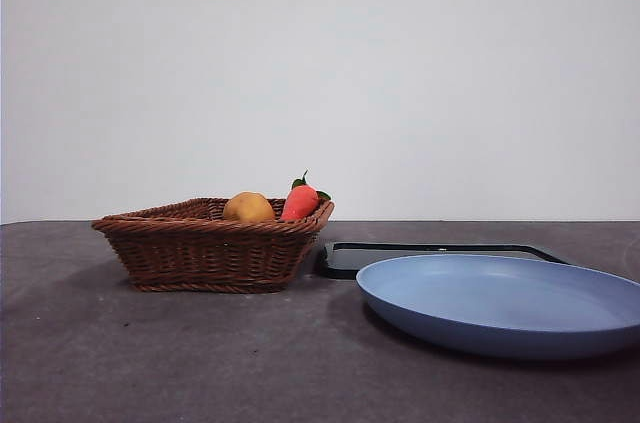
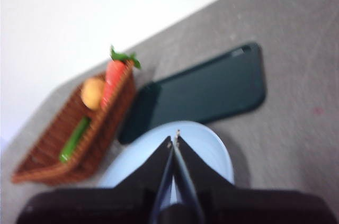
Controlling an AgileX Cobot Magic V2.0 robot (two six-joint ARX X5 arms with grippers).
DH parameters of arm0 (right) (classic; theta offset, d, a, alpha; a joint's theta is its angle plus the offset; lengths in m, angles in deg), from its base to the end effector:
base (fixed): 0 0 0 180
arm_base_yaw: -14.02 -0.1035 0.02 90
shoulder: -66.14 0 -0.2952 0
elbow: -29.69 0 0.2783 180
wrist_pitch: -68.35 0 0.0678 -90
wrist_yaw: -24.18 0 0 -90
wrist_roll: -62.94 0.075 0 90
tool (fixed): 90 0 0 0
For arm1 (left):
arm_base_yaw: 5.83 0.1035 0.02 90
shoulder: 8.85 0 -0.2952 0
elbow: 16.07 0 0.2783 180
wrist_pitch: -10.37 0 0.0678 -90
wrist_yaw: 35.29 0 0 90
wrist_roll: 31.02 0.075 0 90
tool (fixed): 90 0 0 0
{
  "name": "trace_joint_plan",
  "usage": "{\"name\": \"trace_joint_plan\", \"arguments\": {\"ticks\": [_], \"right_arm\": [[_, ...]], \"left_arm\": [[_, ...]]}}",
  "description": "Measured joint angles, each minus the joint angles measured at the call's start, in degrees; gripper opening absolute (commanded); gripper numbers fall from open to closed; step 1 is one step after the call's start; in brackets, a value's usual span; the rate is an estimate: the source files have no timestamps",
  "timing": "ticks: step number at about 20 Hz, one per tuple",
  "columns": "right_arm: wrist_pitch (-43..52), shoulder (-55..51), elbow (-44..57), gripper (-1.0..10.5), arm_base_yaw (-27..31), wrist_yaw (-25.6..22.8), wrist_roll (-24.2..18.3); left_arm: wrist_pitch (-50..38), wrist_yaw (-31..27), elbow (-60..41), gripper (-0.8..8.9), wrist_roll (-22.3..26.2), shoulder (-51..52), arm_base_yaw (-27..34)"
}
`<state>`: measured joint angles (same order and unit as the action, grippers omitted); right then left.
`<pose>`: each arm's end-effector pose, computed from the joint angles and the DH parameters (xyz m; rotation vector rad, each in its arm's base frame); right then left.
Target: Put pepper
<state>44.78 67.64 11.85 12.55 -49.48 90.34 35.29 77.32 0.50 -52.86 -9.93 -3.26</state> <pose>0.1300 0.0244 0.1719 0.4901 0.1976 0.2746 0.1294 -0.0231 0.1609 -0.4125 0.2262 -0.3143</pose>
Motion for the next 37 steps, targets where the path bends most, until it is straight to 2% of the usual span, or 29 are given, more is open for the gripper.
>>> {"name": "trace_joint_plan", "arguments": {"ticks": [7,12,18,21,27,32,33,34,36,37], "right_arm": [[-1.46,7.87,-11.04,0.1,0.0,0.17,0.57],[-9.33,17.16,-20.92,0.1,-0.04,3.76,-3.43],[-24.22,29.24,-35.21,0.1,-0.66,9.07,-13.33],[-33.29,34.93,-41.9,0.1,-1.6,9.46,-19.78],[-50.84,43.6,-51.41,0.1,-2.97,9.4,-32.89],[-52.22,43.98,-51.49,0.2,-3.08,9.16,-35.19],[-52.22,43.95,-51.49,0.2,-3.08,9.16,-35.21],[-52.22,43.95,-51.49,0.5,-3.08,9.16,-35.21],[-52.22,43.95,-51.49,2.1,-3.08,9.18,-35.06],[-52.22,43.98,-51.49,2.9,-3.08,9.18,-34.67]], "left_arm": [[6.27,1.01,10.97,0.07,-0.72,-6.58,0.0],[10.43,5.2,19.3,0.07,0.79,-14.64,0.0],[18.23,11.58,29.81,0.06,6.88,-24.74,0.0],[23.91,14.05,34.42,0.07,10.99,-28.96,-0.61],[36.26,14.45,42.03,0.06,19.5,-34.29,-6.21],[38.95,13.55,42.45,0.1,22.27,-34.42,-7.87],[38.95,13.55,42.45,0.29,22.32,-34.42,-7.87],[38.95,13.55,42.45,1.11,22.32,-34.42,-7.87],[38.82,13.53,42.45,3.53,22.32,-34.42,-7.89],[38.42,13.51,42.45,3.91,22.32,-34.42,-7.89]]}}
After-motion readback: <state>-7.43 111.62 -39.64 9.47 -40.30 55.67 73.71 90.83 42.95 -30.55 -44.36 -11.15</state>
